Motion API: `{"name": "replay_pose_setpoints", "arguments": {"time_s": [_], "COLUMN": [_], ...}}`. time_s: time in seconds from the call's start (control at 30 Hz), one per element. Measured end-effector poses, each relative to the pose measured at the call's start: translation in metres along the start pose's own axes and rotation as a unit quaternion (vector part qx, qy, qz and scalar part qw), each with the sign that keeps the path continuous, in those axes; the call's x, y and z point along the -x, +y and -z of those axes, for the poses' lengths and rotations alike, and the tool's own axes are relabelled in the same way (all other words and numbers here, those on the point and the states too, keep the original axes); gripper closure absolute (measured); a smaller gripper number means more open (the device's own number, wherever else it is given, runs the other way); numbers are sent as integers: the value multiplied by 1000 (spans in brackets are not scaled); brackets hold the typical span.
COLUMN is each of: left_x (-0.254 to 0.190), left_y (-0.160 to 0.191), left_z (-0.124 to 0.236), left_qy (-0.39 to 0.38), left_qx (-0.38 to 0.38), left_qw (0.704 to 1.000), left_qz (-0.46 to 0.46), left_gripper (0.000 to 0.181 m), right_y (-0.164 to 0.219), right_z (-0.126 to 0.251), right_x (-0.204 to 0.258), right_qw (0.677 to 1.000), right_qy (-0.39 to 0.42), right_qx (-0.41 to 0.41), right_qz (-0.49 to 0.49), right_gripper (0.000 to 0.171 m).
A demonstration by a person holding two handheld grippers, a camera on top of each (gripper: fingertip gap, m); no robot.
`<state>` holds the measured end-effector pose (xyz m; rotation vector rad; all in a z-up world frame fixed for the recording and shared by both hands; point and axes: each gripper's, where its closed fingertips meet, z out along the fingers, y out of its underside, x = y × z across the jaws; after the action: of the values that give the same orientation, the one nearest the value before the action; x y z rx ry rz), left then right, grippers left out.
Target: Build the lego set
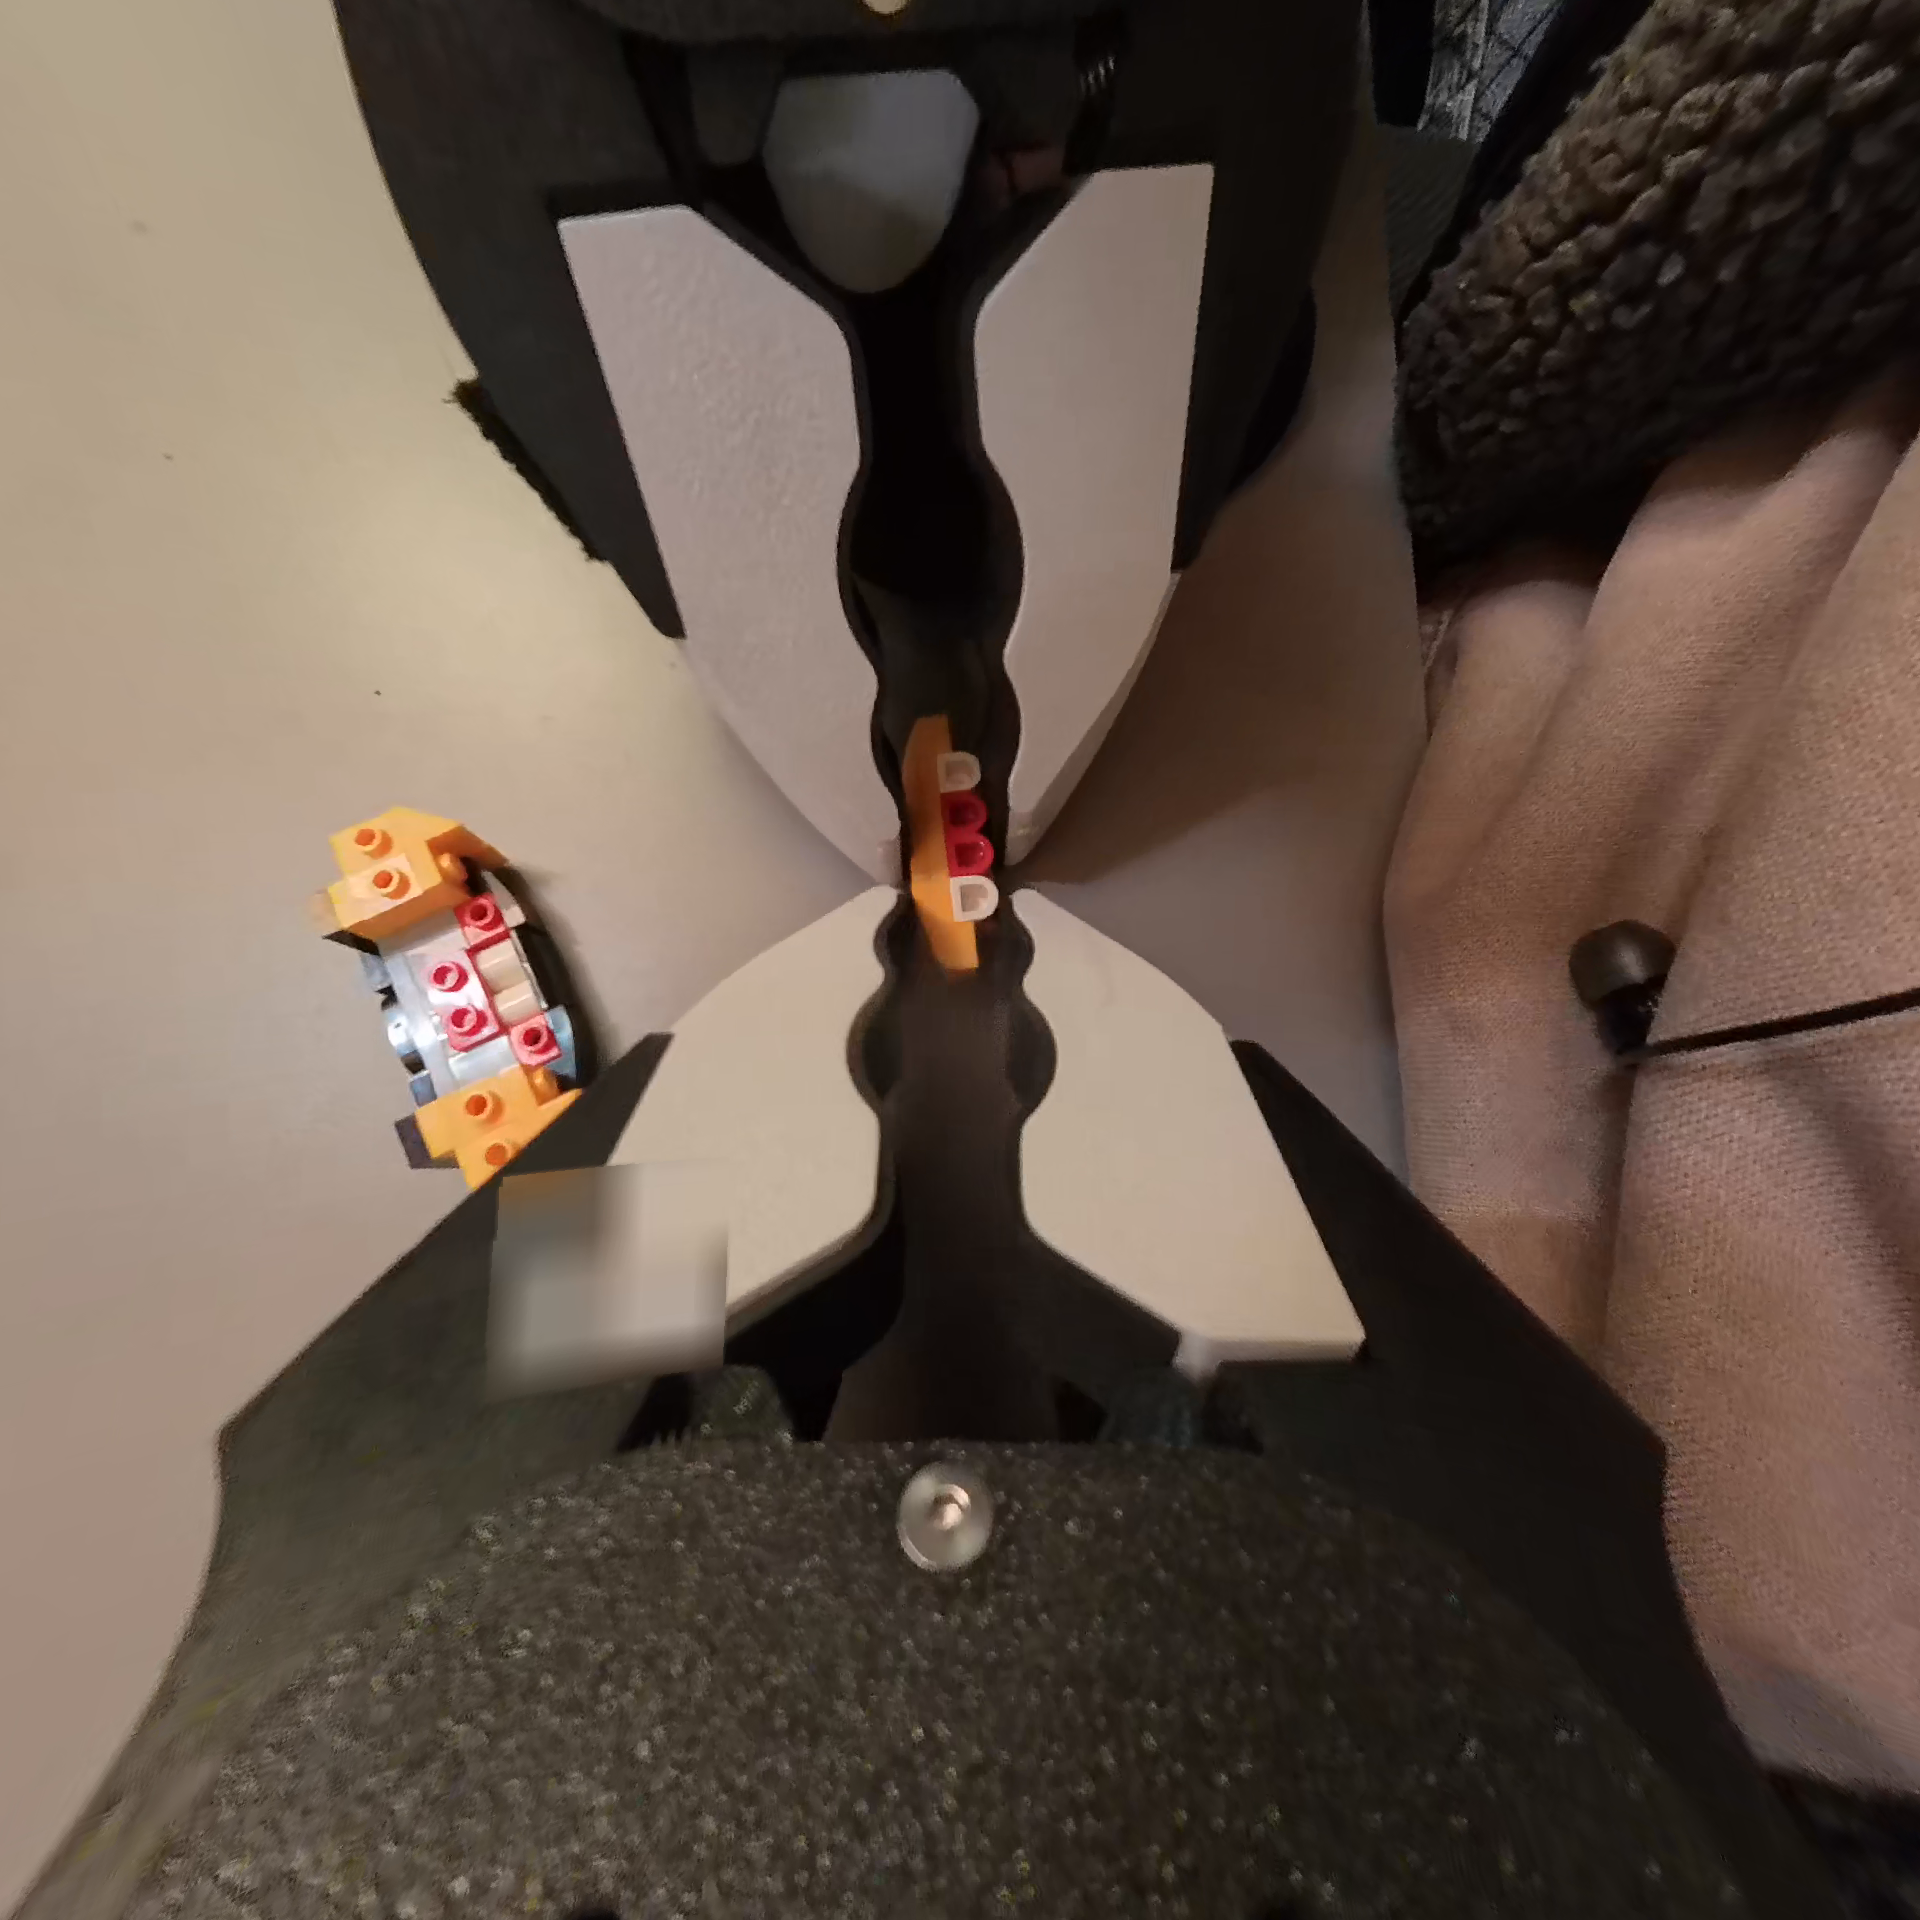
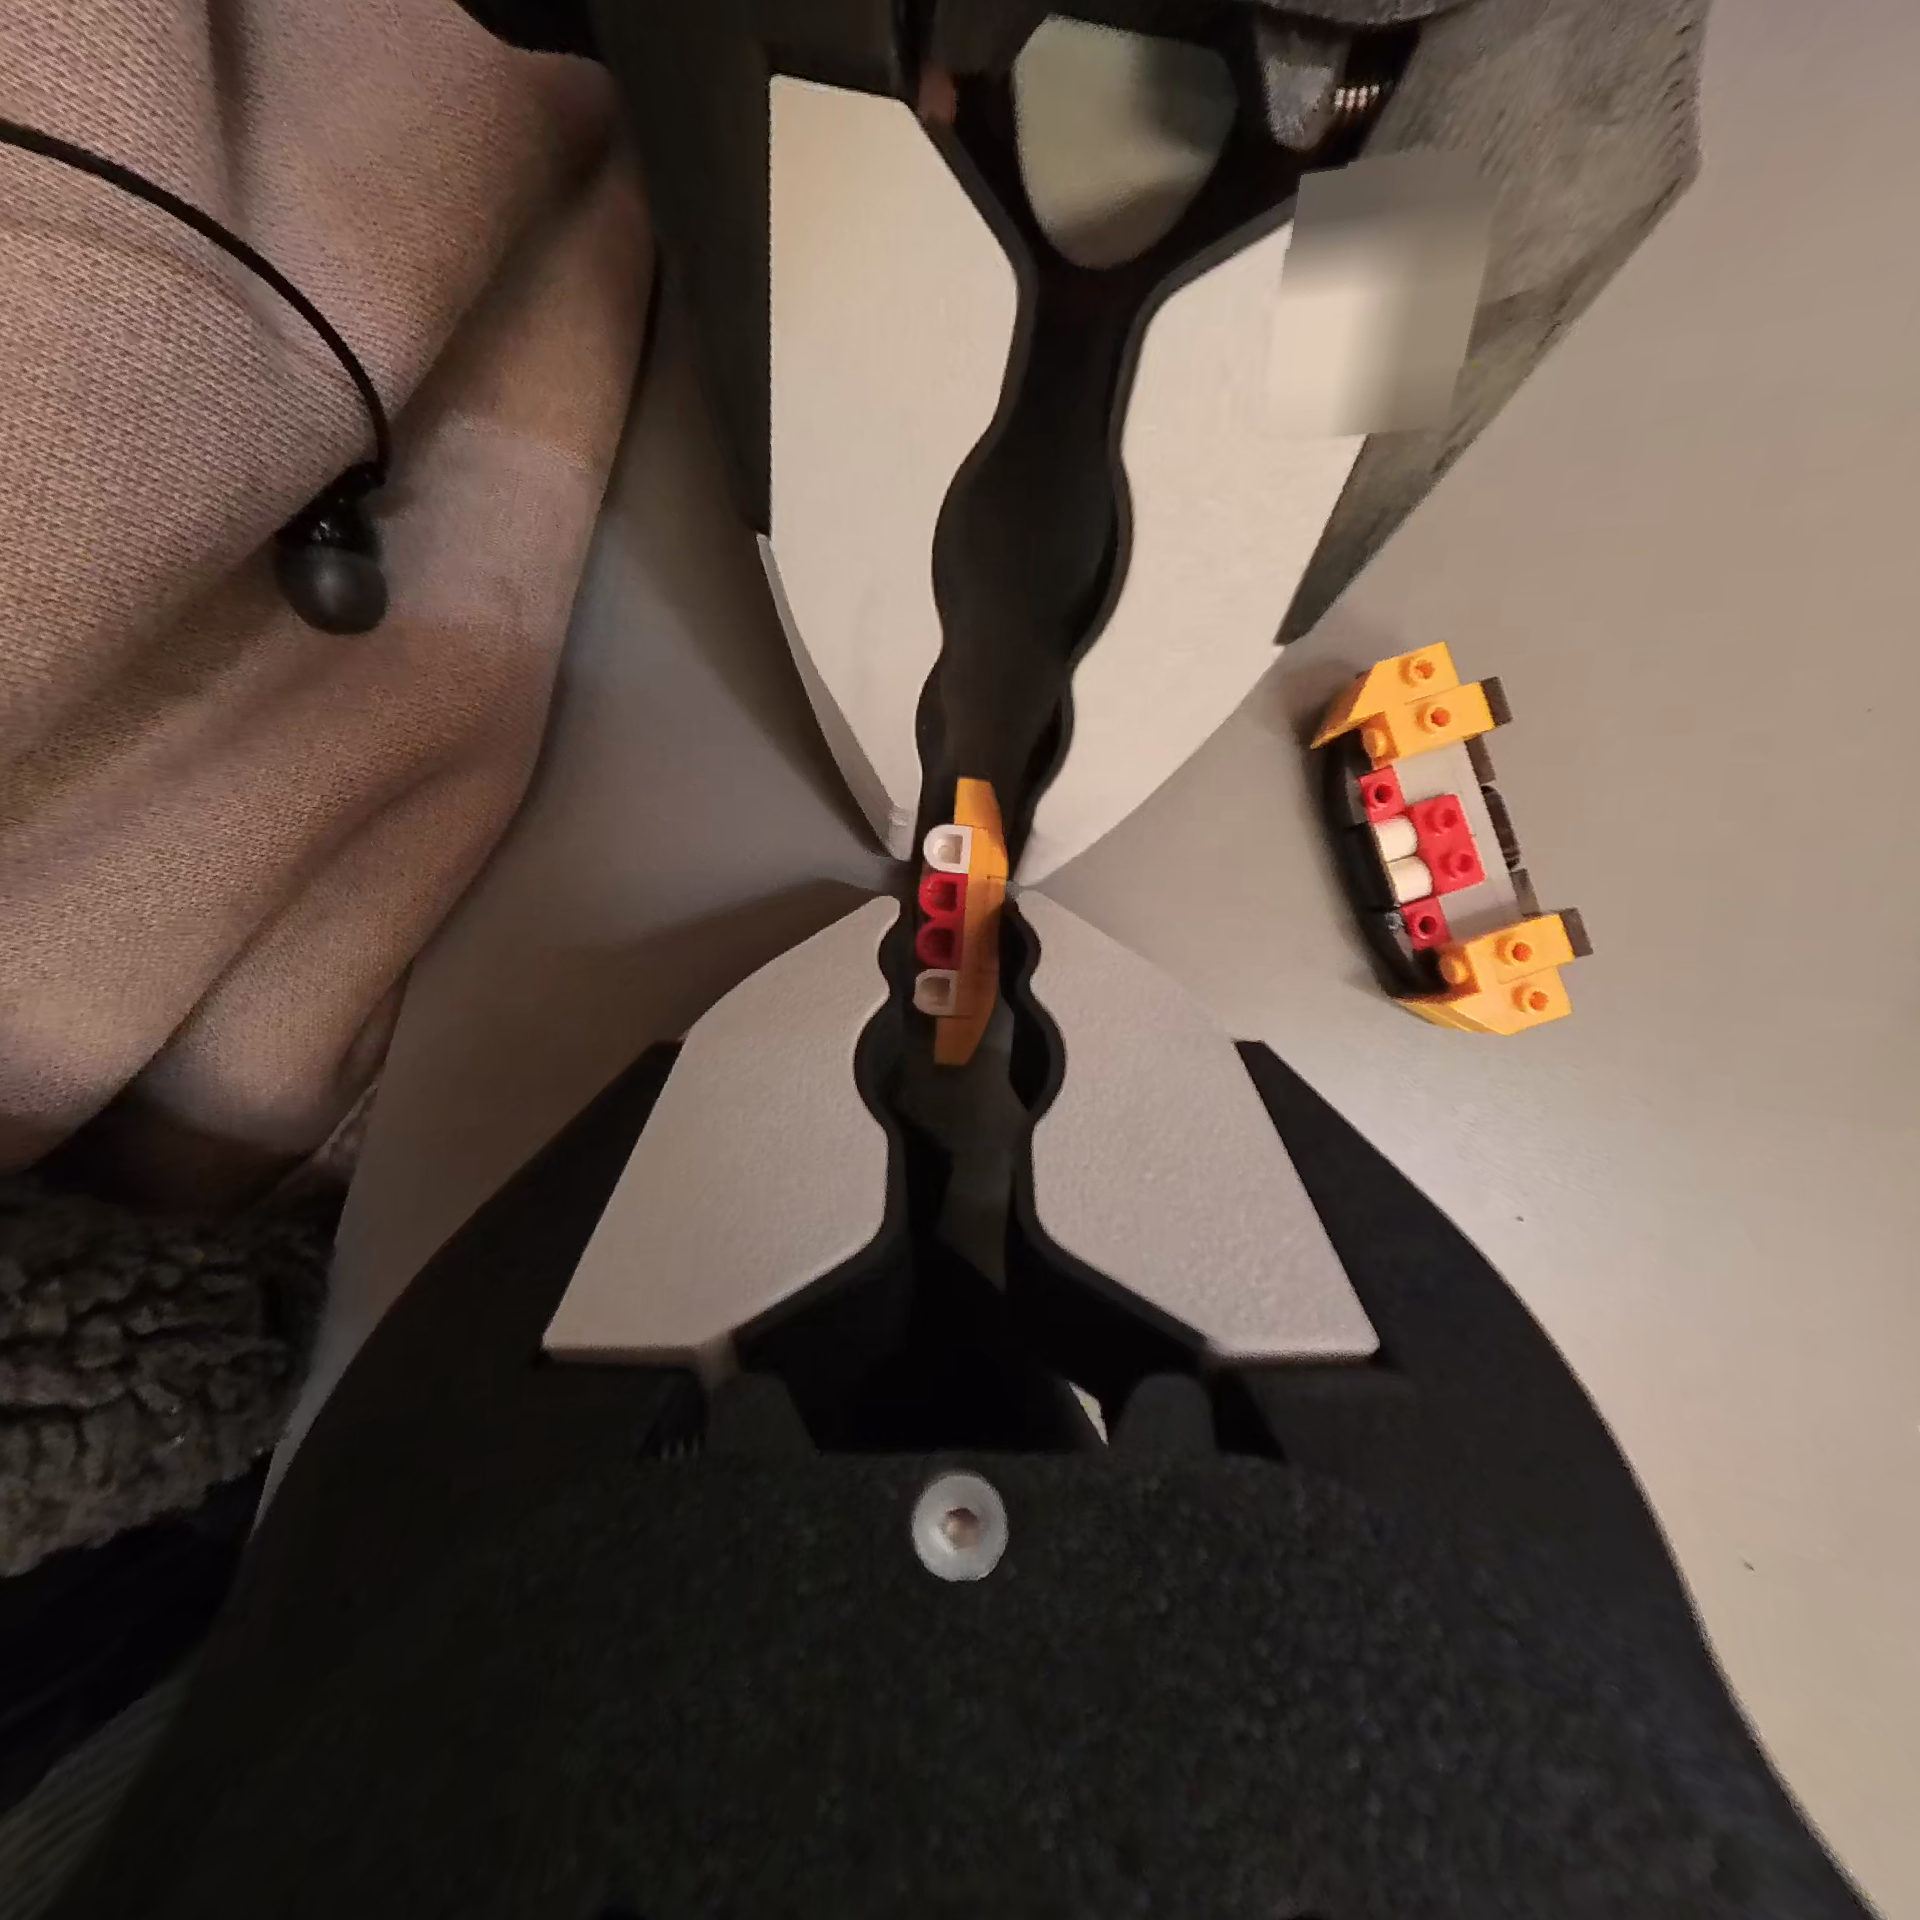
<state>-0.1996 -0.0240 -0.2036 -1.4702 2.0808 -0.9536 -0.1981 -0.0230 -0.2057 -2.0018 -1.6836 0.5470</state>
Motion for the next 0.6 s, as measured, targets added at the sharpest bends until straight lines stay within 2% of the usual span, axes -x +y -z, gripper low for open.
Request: {"name": "replay_pose_setpoints", "arguments": {"time_s": [0.2,0.33,0.47,0.6], "left_x": [3,11,18,24], "left_y": [-2,-3,-10,-19], "left_z": [3,12,22,33], "left_qy": [-12,-23,-7,49], "left_qx": [-5,-14,-52,-99], "left_qw": [1000,1000,996,978], "left_qz": [-3,12,74,176], "left_gripper": [167,167,167,167], "right_y": [-1,1,-3,-13], "right_z": [3,11,16,26], "right_x": [-3,-13,-19,-30], "right_qw": [1000,999,997,987], "right_qy": [3,20,40,113], "right_qx": [-9,-24,-57,-97], "right_qz": [-11,-24,-19,58], "right_gripper": [155,146,144,138]}}
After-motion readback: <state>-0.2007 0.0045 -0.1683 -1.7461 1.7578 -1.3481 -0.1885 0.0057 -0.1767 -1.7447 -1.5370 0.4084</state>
